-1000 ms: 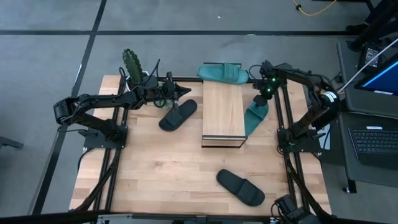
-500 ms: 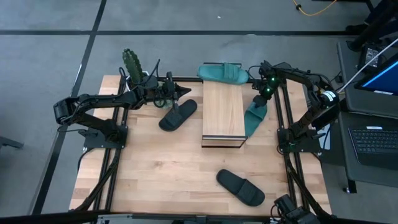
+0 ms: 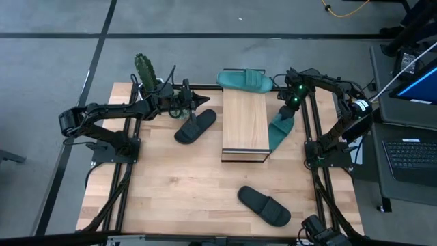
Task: Pick and place slides into the shelf
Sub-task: Put the green slide on the shelf
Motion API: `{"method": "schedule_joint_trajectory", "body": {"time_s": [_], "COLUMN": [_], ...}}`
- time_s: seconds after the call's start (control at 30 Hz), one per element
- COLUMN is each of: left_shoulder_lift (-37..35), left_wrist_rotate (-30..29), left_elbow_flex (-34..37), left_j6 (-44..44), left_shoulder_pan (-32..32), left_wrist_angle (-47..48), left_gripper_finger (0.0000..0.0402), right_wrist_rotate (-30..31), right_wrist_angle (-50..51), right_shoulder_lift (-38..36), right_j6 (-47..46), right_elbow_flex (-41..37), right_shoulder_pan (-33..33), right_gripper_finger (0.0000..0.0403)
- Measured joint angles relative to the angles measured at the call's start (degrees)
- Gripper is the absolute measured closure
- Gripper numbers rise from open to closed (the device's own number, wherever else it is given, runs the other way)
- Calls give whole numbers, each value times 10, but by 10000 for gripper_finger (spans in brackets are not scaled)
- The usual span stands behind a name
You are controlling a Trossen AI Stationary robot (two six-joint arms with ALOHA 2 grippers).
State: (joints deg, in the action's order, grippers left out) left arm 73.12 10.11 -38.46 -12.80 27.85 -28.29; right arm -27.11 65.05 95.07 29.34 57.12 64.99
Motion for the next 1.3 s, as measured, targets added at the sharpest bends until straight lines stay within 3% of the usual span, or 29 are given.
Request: {"method": "schedule_joint_trajectory", "body": {"time_s": [0.3,0.53,0.8,0.97,1.3], "left_shoulder_lift": [0,0,0,0,0], "left_wrist_rotate": [0,0,0,0,0], "left_elbow_flex": [0,0,0,0,0], "left_j6": [-13,-13,-13,-13,-12], "left_shoulder_pan": [0,0,0,0,0], "left_wrist_angle": [0,3,5,5,5], "left_gripper_finger": [401,401,401,401,401], "right_wrist_rotate": [-1,-1,-1,-5,-6], "right_wrist_angle": [21,28,27,-12,-14], "right_shoulder_lift": [0,0,0,0,0], "right_j6": [27,29,23,-63,-67], "right_elbow_flex": [0,0,0,0,0], "right_shoulder_pan": [0,0,0,-8,-11], "right_gripper_finger": [384,397,395,358,274]}}
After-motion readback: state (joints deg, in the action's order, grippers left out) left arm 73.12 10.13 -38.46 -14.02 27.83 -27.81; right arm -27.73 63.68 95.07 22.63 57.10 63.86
